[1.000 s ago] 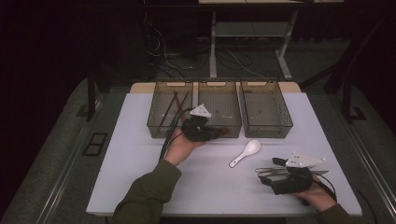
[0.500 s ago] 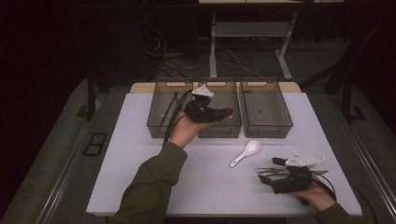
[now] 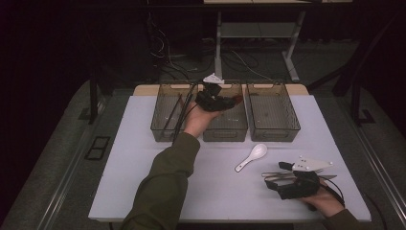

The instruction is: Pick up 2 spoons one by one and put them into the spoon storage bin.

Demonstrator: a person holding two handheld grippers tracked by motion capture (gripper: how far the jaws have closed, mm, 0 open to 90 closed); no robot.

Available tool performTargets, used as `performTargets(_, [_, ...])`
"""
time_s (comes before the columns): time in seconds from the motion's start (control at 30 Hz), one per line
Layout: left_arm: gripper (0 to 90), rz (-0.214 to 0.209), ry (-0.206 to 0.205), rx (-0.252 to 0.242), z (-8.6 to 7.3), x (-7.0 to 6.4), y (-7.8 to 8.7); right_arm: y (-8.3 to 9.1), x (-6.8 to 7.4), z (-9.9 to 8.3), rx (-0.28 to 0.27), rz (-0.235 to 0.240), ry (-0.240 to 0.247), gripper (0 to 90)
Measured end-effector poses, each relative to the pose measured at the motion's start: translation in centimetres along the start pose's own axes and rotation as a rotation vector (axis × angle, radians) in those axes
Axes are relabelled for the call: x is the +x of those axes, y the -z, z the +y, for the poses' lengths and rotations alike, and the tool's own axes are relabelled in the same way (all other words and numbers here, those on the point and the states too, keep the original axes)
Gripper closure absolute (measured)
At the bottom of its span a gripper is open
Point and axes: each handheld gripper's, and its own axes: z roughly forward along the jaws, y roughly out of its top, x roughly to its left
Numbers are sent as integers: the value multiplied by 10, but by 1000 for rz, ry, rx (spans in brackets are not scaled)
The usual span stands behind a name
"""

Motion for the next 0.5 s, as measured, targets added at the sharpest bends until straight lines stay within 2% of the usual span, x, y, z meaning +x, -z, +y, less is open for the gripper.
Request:
performTargets(0.07, [802,15,-3,-2,2,4,-4,0,0,0,-1,1,1,106])
performTargets(0.5, [802,17,96,-47,-4,23,-38,1,1,0,-2,3,3,106])
